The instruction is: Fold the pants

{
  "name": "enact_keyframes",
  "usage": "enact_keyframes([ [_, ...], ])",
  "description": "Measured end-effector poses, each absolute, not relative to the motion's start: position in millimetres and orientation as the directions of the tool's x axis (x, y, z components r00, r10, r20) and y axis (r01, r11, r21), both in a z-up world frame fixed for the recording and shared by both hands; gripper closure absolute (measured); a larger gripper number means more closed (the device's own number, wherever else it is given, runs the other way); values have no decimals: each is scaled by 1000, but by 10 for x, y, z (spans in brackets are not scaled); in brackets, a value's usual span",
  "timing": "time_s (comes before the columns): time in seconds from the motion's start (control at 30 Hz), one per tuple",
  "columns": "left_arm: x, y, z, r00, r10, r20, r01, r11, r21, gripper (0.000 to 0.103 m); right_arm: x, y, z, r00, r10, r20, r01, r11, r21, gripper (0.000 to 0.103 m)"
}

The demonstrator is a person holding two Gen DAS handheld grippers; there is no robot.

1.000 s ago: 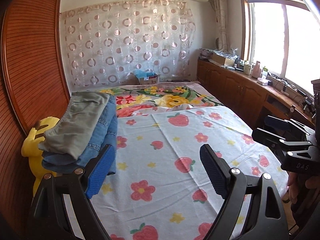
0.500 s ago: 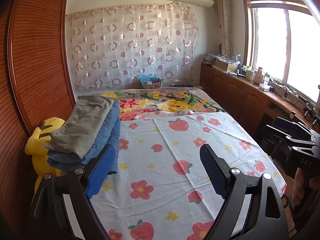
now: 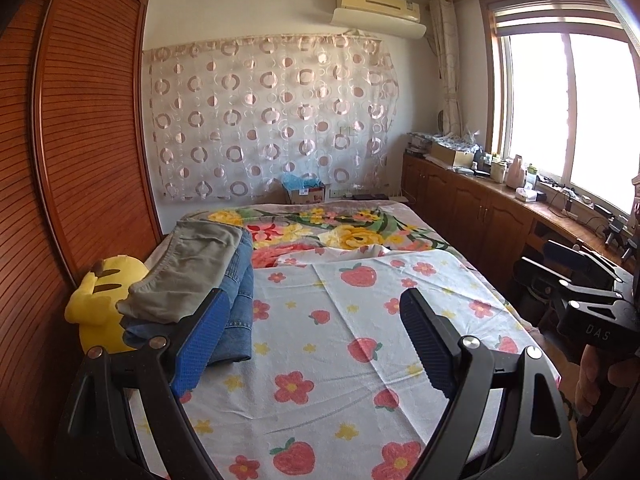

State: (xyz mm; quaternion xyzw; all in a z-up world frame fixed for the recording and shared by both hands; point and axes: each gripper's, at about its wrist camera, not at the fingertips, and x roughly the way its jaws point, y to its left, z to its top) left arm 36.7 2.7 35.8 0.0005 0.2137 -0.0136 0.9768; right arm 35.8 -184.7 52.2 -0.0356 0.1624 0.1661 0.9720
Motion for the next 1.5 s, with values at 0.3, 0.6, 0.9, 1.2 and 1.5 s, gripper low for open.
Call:
enact_keyframes([
  [0.3, 320, 77, 403, 915, -13, -404, 10, 1000, -8, 16, 332, -1921, 519, 909, 292, -298, -311, 950, -19, 20],
  [0.6, 325, 123, 378, 913, -6, -408, 3, 1000, -9, 16, 354, -1867, 472, 911, 287, -296, -303, 953, -9, 20],
  [0.9, 325, 119, 383, 914, -7, -406, 4, 1000, -9, 16, 314, -1871, 456, 914, 288, -286, -303, 953, -6, 20],
  [1.2, 328, 117, 382, 914, -6, -406, 2, 1000, -8, 16, 321, -1884, 434, 914, 288, -284, -303, 953, -6, 20],
  [1.5, 329, 113, 382, 913, -5, -408, 3, 1000, -6, 16, 318, -1888, 430, 914, 290, -285, -304, 953, -8, 20],
])
